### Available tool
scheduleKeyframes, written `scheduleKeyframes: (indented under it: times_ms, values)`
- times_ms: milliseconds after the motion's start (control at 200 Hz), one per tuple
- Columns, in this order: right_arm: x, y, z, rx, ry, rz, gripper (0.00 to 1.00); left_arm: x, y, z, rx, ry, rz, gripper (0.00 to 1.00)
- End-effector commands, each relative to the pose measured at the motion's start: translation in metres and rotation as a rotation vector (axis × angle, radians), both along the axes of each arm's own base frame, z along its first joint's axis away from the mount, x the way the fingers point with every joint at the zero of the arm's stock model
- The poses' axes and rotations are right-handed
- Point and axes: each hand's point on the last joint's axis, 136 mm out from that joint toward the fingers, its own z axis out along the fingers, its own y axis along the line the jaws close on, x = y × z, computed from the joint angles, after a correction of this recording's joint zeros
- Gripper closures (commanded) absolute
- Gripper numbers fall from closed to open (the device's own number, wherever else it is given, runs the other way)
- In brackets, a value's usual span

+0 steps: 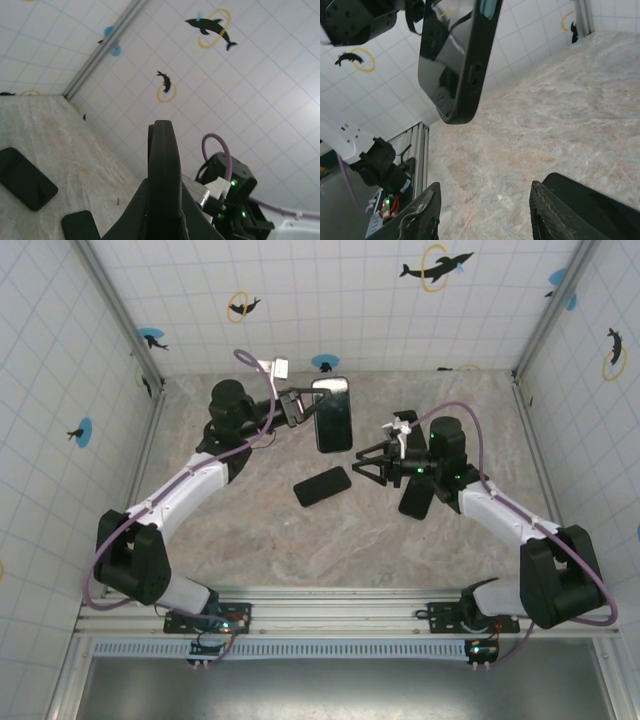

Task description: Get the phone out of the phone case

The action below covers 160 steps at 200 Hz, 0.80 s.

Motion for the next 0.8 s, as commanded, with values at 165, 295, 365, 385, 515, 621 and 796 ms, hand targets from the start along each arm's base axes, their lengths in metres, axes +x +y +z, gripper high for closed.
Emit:
scheduleKeyframes:
  times_ms: [165, 295, 365, 385, 515, 621, 796]
  values:
    - [-0.013, 0.020, 0.026, 0.006, -0.187, 0.142, 0.56, -0.034, -0.002, 0.032, -0.019, -0.212, -0.151, 1.00]
    - [-0.014, 0.029, 0.033, 0.024, -0.216, 0.167, 0.60, -0.034, -0.001, 0.028, -0.013, -0.203, -0.149, 1.00]
    - [-0.015, 0.032, 0.034, 0.029, -0.209, 0.184, 0.64, -0.034, -0.001, 0.027, -0.013, -0.201, -0.148, 1.00]
    - [-0.016, 0.033, 0.033, 0.030, -0.206, 0.188, 0.65, -0.034, -0.001, 0.027, -0.014, -0.200, -0.148, 1.00]
    - [-0.017, 0.034, 0.032, 0.032, -0.198, 0.198, 0.69, -0.036, -0.001, 0.025, -0.015, -0.193, -0.154, 1.00]
    - [-0.018, 0.034, 0.035, 0.040, -0.197, 0.199, 0.71, -0.038, -0.001, 0.024, -0.015, -0.190, -0.156, 1.00]
    - [-0.019, 0.035, 0.041, 0.072, -0.194, 0.202, 0.72, -0.039, 0.000, 0.021, -0.013, -0.180, -0.157, 1.00]
